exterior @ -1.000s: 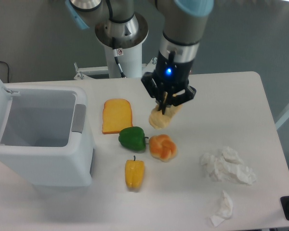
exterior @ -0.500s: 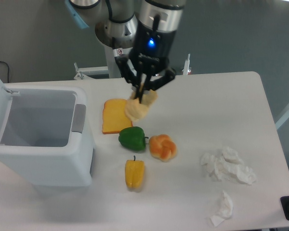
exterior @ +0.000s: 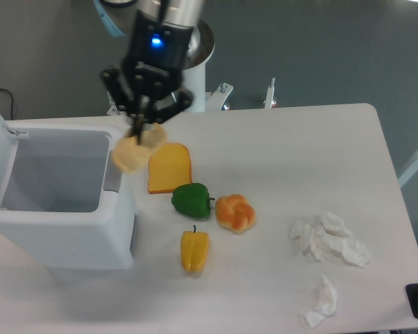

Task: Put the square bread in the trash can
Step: 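Carry the bread roll with the gripper toward the white trash can, then position the gripper with the bread roll above the trash can opening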

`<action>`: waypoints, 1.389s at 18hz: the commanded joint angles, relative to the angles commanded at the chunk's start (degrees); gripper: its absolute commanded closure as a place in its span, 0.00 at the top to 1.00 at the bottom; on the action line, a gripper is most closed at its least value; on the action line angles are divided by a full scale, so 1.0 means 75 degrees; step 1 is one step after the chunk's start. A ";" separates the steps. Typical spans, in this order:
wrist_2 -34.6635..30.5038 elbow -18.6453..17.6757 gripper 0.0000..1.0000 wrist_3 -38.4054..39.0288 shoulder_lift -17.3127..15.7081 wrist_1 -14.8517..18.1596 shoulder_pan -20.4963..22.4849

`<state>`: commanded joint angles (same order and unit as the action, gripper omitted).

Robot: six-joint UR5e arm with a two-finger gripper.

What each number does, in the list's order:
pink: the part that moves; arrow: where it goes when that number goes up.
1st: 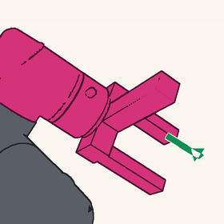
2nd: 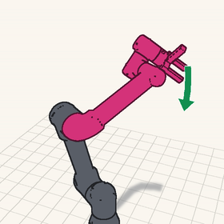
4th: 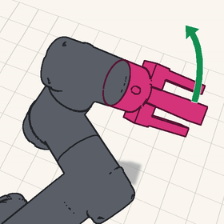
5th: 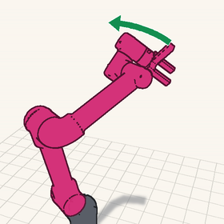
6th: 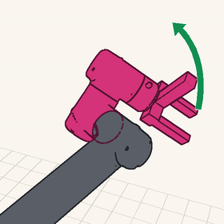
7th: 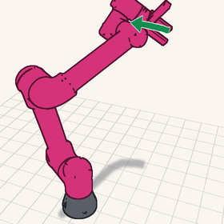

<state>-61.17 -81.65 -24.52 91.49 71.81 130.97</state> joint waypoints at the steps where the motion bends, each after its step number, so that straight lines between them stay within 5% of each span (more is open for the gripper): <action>1: 0.0023 -0.0011 0.05 0.0000 0.0000 0.0000 -0.0129; 10: 0.0129 -0.0163 0.16 0.0223 0.0070 -0.0328 -0.0798; 14: 0.0117 -0.0374 0.45 0.0129 0.0094 -0.0422 -0.0857; 17: 0.0117 -0.0445 0.57 0.0129 0.0082 -0.0632 -0.0857; 25: 0.0117 -0.0480 0.73 0.0094 0.0094 -0.0680 -0.0857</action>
<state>-60.29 -85.25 -23.82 92.20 66.71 124.54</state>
